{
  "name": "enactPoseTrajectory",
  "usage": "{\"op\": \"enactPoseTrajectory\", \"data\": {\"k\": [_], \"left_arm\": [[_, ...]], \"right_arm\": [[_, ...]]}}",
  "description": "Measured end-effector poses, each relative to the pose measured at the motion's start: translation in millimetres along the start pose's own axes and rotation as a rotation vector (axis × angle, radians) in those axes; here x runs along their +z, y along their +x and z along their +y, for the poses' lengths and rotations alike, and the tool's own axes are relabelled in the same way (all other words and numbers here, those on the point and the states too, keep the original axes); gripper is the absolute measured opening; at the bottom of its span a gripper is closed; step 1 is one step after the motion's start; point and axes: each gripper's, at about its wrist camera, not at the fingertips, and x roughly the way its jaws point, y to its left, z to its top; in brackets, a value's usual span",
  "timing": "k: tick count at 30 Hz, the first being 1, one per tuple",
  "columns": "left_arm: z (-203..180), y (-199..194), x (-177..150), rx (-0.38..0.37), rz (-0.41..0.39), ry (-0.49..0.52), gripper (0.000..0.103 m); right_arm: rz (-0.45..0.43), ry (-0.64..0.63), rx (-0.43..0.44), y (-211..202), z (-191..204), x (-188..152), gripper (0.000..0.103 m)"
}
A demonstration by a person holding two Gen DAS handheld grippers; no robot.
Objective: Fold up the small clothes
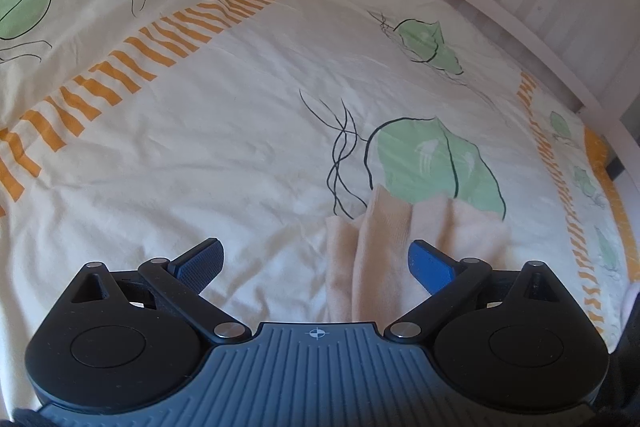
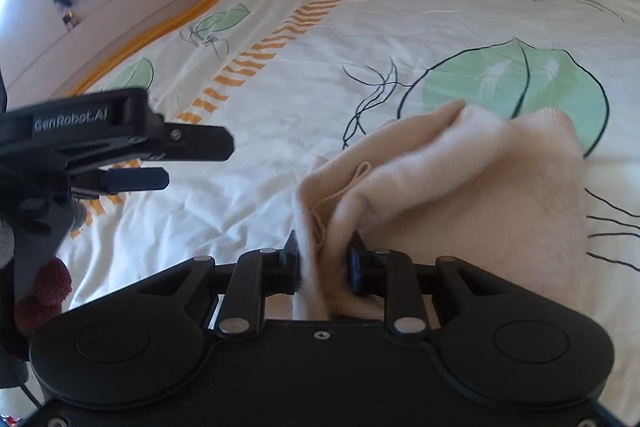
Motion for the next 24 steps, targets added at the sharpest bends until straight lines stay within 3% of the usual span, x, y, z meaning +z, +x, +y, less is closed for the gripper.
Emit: {"op": "enactPoseTrajectory", "data": {"k": [4, 12, 17, 24], "left_arm": [[1.8, -0.3, 0.4, 0.0, 0.001, -0.004, 0.1], [6.9, 3.1, 0.4, 0.0, 0.013, -0.019, 0.1], [3.8, 6.1, -1.1, -0.018, 0.024, -0.02, 0.1], [-6.1, 13.0, -5.3, -0.022, 0.048, 0.013, 0.1]], "right_arm": [[0.014, 0.009, 0.041, 11.3, 3.7, -5.1, 0.038], [-0.095, 0.102, 0.18, -24.2, -12.4, -17.4, 0.043], [-0.156, 0.133, 0.125, -47.1, -22.6, -29.8, 0.048], [-0.036, 0.101, 0.179, -5.7, 3.9, -45.1, 0.048]]}}
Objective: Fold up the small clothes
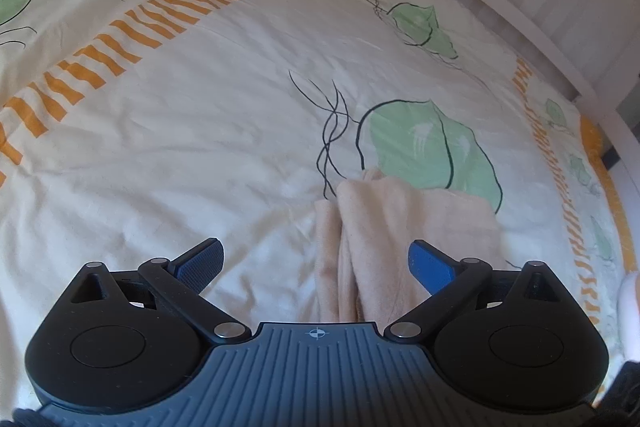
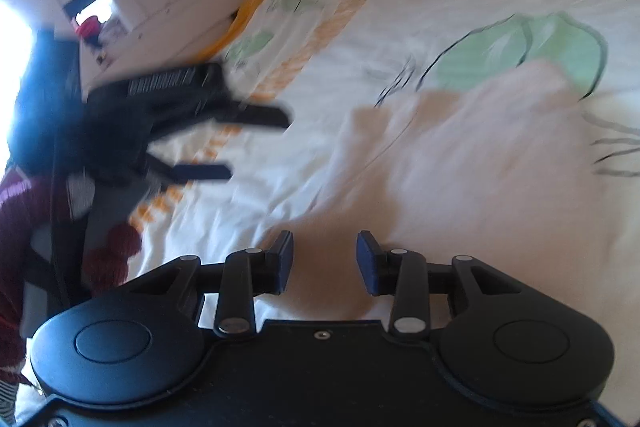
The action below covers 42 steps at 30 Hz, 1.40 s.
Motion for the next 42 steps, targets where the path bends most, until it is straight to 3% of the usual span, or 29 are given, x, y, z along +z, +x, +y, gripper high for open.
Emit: {"op": "enactPoseTrajectory", "data": {"k": [4, 10, 11, 13, 18, 22, 24, 29, 34, 38, 42], "left_arm": [[-0.1, 3.8, -2.3, -0.011, 0.016, 0.006, 0.1], [-1.4, 10.4, -5.0, -0.075, 0.035, 0.002, 0.1], [-3.3, 9.6, -5.4, -0.086, 0.034, 0.004, 0.1], [-8.5, 5.2, -6.4, -0.12, 0.02, 0.011, 0.1], [-18.6, 2.0, -11.6, -0.218, 0.04, 0.012, 0.1], [-26.5, 10.5, -20.2, -0.248, 0.102, 0.033, 0.098], [-30.6, 16.7, -23.1, -0.24, 0.125, 0.049, 0.087], [-30.4, 27.0, -27.5, -0.298, 0.165, 0.014, 0.086], [-27.5, 33.2, -28.6, -0.234, 0.168, 0.016, 0.085], [-20.3, 41.3, -28.4, -0.239, 0.184, -0.027, 0.084], [-19.9, 45.7, -29.2, -0.278, 0.187, -0.06, 0.073]], "right_arm": [[0.047, -0.014, 0.045, 32.1, 20.6, -16.0, 0.048], [-0.014, -0.065, 0.04, 5.9, 28.0, -23.8, 0.051], [-0.031, -0.069, 0.031, -4.5, 24.8, -27.1, 0.054], [-0.067, -0.071, 0.008, -23.0, 18.4, -32.3, 0.07], [-0.137, -0.1, -0.099, -57.4, 8.6, -43.6, 0.073], [-0.158, -0.169, -0.166, -66.0, 9.0, -50.1, 0.088], [-0.153, -0.192, -0.179, -65.1, 7.5, -50.3, 0.089], [-0.145, -0.18, -0.171, -61.8, 3.9, -50.7, 0.09], [-0.15, -0.174, -0.168, -65.5, 1.9, -50.5, 0.091], [-0.152, -0.165, -0.169, -67.9, 0.1, -53.0, 0.091], [-0.15, -0.141, -0.172, -70.1, -4.1, -52.8, 0.091]]}}
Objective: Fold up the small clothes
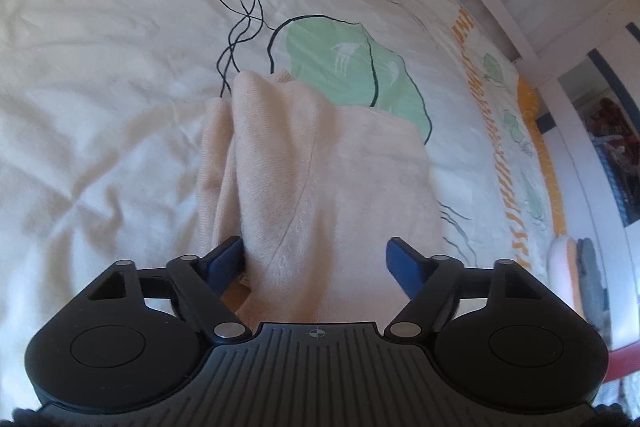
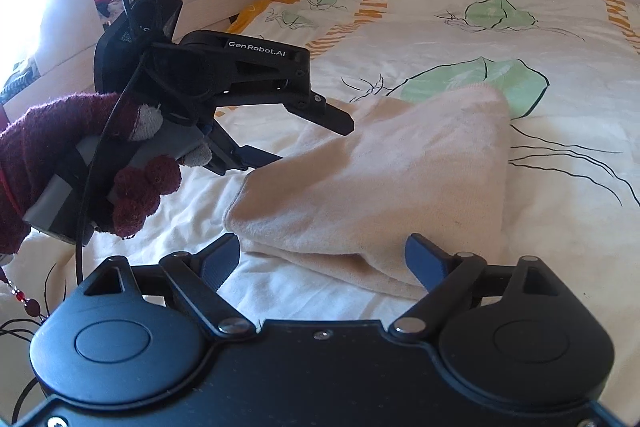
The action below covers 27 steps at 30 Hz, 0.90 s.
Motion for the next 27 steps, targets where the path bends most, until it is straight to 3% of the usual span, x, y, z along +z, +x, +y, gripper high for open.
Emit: {"op": "enactPoseTrajectory", "data": {"k": [2, 4, 5, 6, 7, 12, 19, 24, 27], "left_arm": [[-1.1, 0.3, -1.5, -0.013, -0.014, -0.004, 0.068], [-2.3, 0.8, -2.7, -0.001, -0.039, -0.005, 0.055], [-2.2, 1.6, -2.9, 0.016, -0.049, -0.006, 0.039], [-1.6, 2.1, -3.1, 0.032, -0.059, -0.006, 0.017], [-1.7, 1.6, -3.6, 0.043, -0.073, 0.0, 0.01], [-3.6, -20.9, -2.9, 0.106, -0.164, 0.063, 0.01], [8.9, -8.3, -3.0, 0.158, -0.097, 0.028, 0.011], [18.3, -6.6, -4.5, 0.136, -0.082, -0.007, 0.017], [30.0, -11.8, -2.3, 0.077, -0.088, -0.073, 0.022]], "right_arm": [[0.002, 0.004, -0.007, -1.3, -1.9, -0.6, 0.091], [0.006, 0.009, -0.012, -1.8, -3.8, -1.0, 0.092], [0.006, 0.01, -0.013, -2.5, -4.4, -1.1, 0.092], [0.006, 0.01, -0.016, -3.3, -4.5, -1.1, 0.092], [0.005, 0.007, -0.019, -4.3, -4.7, -1.0, 0.092], [-0.012, -0.005, -0.045, -13.1, -9.1, 1.7, 0.092], [-0.039, -0.025, -0.025, 2.6, -14.8, 19.6, 0.095], [0.145, 0.018, -0.003, 37.5, -23.9, 9.5, 0.099], [0.156, -0.069, 0.003, 27.4, -14.0, 6.9, 0.099]]}}
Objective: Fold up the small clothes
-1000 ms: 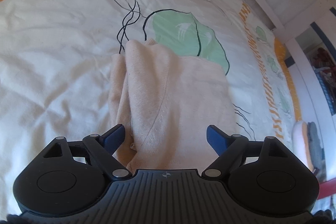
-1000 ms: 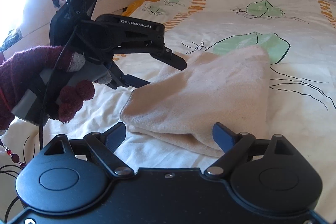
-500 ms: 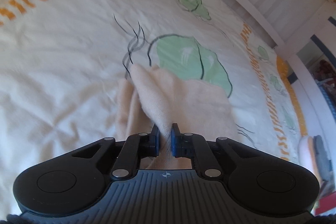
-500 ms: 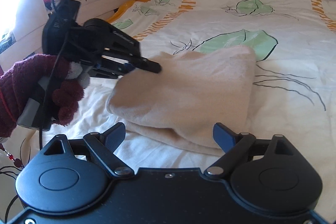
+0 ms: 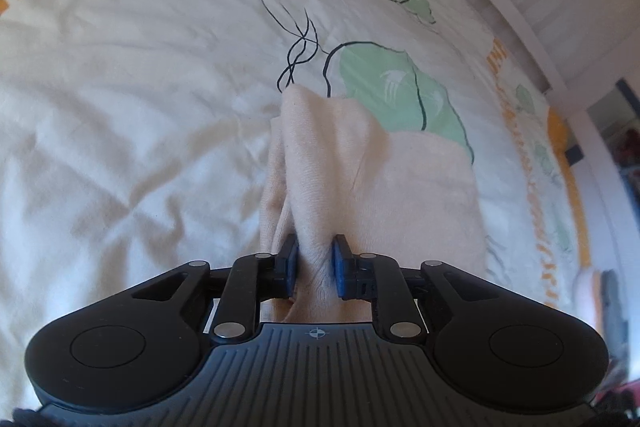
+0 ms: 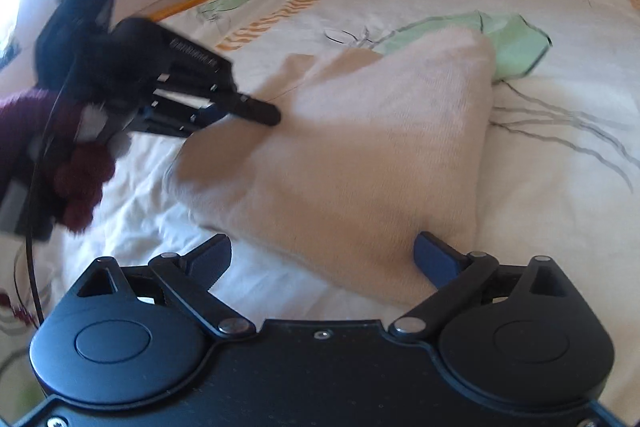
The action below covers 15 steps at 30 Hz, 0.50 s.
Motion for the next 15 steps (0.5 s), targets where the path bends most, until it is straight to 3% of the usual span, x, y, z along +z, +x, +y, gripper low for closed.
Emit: {"op": "enactPoseTrajectory", "data": {"k": [1, 2, 3, 5, 9, 15], "left_arm": [[2.6, -4.7, 1.3, -0.015, -0.016, -0.016, 0.027], [4.4, -10.8, 2.4, -0.025, -0.041, -0.025, 0.044], [4.4, -17.9, 2.9, -0.023, -0.074, -0.026, 0.069], [4.6, -28.3, 2.9, -0.012, -0.115, -0.002, 0.093], [2.4, -30.1, -0.5, 0.004, -0.094, 0.046, 0.094], [3.1, 4.9, -14.4, -0.061, 0.107, 0.075, 0.094]], "right_arm": [[-0.003, -0.004, 0.015, -5.5, -0.2, 1.2, 0.099], [-0.02, 0.006, 0.031, -12.1, -2.5, 2.8, 0.099], [-0.048, 0.023, 0.04, -19.5, -5.5, 4.2, 0.099], [-0.106, 0.064, 0.039, -31.5, -15.4, 9.4, 0.099], [-0.153, 0.174, 0.019, -31.9, -48.1, 24.6, 0.103], [-0.095, 0.336, 0.06, 0.8, -96.9, 43.4, 0.103]]}}
